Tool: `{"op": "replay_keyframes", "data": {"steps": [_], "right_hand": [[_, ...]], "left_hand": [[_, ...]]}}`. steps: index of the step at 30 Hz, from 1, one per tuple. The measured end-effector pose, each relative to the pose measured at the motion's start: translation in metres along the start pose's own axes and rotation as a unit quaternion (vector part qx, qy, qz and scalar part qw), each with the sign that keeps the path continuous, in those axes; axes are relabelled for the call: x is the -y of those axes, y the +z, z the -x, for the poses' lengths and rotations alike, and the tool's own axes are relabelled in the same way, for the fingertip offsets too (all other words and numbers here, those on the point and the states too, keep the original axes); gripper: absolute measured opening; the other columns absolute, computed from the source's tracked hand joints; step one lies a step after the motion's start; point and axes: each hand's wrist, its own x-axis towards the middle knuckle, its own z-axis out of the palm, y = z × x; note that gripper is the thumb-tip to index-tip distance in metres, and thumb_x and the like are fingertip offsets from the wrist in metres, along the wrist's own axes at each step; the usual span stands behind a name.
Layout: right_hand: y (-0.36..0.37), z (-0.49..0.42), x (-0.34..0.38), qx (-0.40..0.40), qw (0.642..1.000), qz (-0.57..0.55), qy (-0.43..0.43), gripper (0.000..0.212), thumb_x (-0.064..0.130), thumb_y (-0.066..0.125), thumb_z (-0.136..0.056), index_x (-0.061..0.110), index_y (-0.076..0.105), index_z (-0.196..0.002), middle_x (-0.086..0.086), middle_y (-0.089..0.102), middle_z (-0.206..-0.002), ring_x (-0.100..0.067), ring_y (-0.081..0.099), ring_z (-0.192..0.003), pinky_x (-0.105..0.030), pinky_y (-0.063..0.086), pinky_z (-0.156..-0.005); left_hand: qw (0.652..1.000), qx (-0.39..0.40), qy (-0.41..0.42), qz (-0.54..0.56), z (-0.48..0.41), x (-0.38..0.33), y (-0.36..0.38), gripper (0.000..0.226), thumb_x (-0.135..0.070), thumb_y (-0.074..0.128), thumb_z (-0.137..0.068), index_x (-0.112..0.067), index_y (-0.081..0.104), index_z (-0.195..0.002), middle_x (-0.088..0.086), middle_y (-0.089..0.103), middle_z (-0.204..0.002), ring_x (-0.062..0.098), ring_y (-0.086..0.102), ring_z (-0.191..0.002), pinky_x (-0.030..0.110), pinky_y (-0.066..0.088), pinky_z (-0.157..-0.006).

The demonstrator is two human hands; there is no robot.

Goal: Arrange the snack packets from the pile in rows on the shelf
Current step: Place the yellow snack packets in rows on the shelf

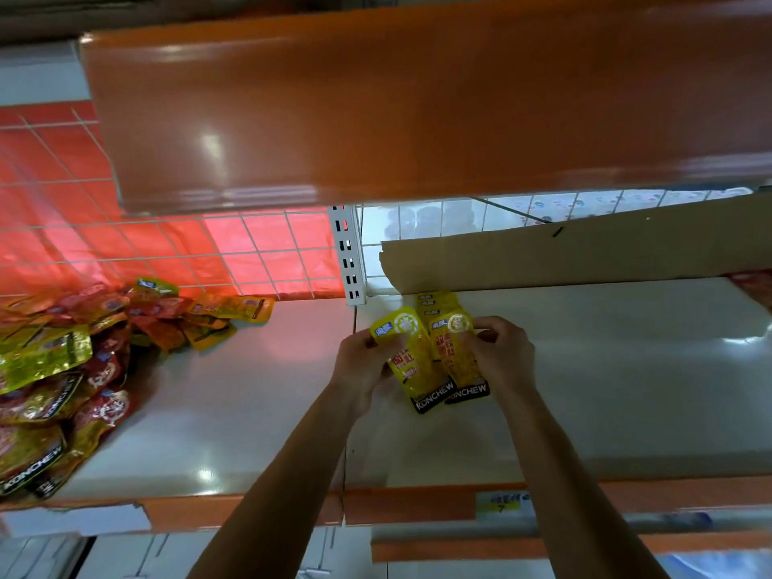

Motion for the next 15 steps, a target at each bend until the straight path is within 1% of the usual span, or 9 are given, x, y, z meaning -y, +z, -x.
{"op": "replay_keyframes", "data": {"steps": [2, 5, 6, 7, 9, 10, 13, 14, 15], "right_hand": [[-0.0002, -0.0019, -0.0003, 0.001, 1.000, 0.010, 0.010, 0.017, 0.031, 0.074, -0.077, 0.024, 0.069, -0.091, 0.003, 0.067, -0.082, -0.019, 0.065, -0.085, -0.037, 0.054, -0.080], [-0.0016, -0.0043, -0.0016, 0.005, 1.000, 0.006, 0.017, 0.018, 0.030, 0.075, -0.076, 0.022, 0.072, -0.092, 0.003, 0.070, -0.083, -0.015, 0.066, -0.081, -0.034, 0.054, -0.080], [-0.0019, -0.0049, -0.0022, 0.006, 1.000, 0.001, 0.018, 0.017, 0.029, 0.075, -0.077, 0.021, 0.072, -0.092, 0.004, 0.070, -0.082, -0.013, 0.065, -0.078, -0.030, 0.053, -0.077], [-0.0021, -0.0055, -0.0028, 0.006, 1.000, 0.001, 0.018, 0.017, 0.029, 0.075, -0.077, 0.021, 0.073, -0.092, 0.006, 0.069, -0.079, -0.010, 0.064, -0.075, -0.026, 0.051, -0.073], [-0.0019, -0.0067, -0.0042, 0.010, 1.000, 0.009, 0.019, 0.017, 0.029, 0.074, -0.078, 0.020, 0.073, -0.093, 0.008, 0.067, -0.076, -0.006, 0.061, -0.071, -0.022, 0.045, -0.068], [-0.0015, -0.0073, -0.0047, 0.014, 1.000, 0.016, 0.019, 0.017, 0.029, 0.074, -0.079, 0.019, 0.073, -0.093, 0.007, 0.067, -0.077, -0.007, 0.061, -0.073, -0.023, 0.046, -0.069], [0.0003, -0.0086, -0.0053, 0.020, 0.999, 0.036, 0.017, 0.018, 0.029, 0.073, -0.080, 0.017, 0.073, -0.094, 0.004, 0.068, -0.081, -0.012, 0.062, -0.078, -0.029, 0.051, -0.076], [0.0007, -0.0087, -0.0054, 0.019, 0.999, 0.039, 0.015, 0.018, 0.029, 0.073, -0.081, 0.017, 0.073, -0.094, 0.004, 0.067, -0.079, -0.012, 0.061, -0.078, -0.029, 0.051, -0.076], [0.0008, -0.0088, -0.0059, 0.017, 0.999, 0.041, 0.014, 0.018, 0.028, 0.072, -0.081, 0.017, 0.073, -0.094, 0.005, 0.066, -0.078, -0.013, 0.061, -0.079, -0.028, 0.050, -0.077]], "left_hand": [[1.000, 0.019, -0.013, -0.010, 0.0008, 0.0004, 0.0060, 0.007, -0.001, 0.064, -0.087, -0.003, 0.069, -0.091, 0.018, 0.066, -0.091, 0.026, 0.061, -0.082, 0.038, 0.050, -0.078], [0.997, 0.060, -0.055, 0.003, 0.0001, -0.0009, 0.0096, 0.015, 0.001, 0.055, -0.090, -0.007, 0.067, -0.087, 0.008, 0.071, -0.078, 0.017, 0.067, -0.067, 0.024, 0.053, -0.060], [0.995, 0.068, -0.068, 0.009, 0.0000, -0.0017, 0.0101, 0.017, 0.003, 0.052, -0.091, -0.007, 0.066, -0.087, 0.007, 0.072, -0.075, 0.015, 0.068, -0.065, 0.023, 0.054, -0.056], [0.994, 0.074, -0.078, 0.009, -0.0001, -0.0021, 0.0102, 0.019, 0.004, 0.051, -0.091, -0.006, 0.066, -0.089, 0.007, 0.072, -0.076, 0.016, 0.068, -0.065, 0.024, 0.054, -0.054], [0.993, 0.079, -0.085, 0.000, 0.0009, -0.0032, 0.0103, 0.018, 0.004, 0.051, -0.091, -0.004, 0.066, -0.096, 0.010, 0.071, -0.083, 0.020, 0.067, -0.071, 0.029, 0.057, -0.058], [0.993, 0.080, -0.086, -0.007, 0.0016, -0.0031, 0.0100, 0.018, 0.003, 0.051, -0.091, -0.005, 0.066, -0.099, 0.012, 0.070, -0.087, 0.022, 0.066, -0.073, 0.032, 0.058, -0.062], [0.993, 0.073, -0.076, -0.048, 0.0035, 0.0002, 0.0101, 0.018, 0.001, 0.054, -0.091, -0.004, 0.067, -0.102, 0.018, 0.069, -0.096, 0.027, 0.064, -0.081, 0.040, 0.054, -0.076], [0.994, 0.064, -0.068, -0.064, 0.0036, 0.0012, 0.0107, 0.017, 0.001, 0.057, -0.090, -0.003, 0.067, -0.103, 0.021, 0.068, -0.098, 0.029, 0.063, -0.083, 0.044, 0.051, -0.079], [0.994, 0.051, -0.057, -0.079, 0.0035, 0.0020, 0.0116, 0.015, 0.000, 0.060, -0.088, -0.003, 0.067, -0.101, 0.022, 0.068, -0.097, 0.030, 0.062, -0.083, 0.045, 0.047, -0.079]]}}
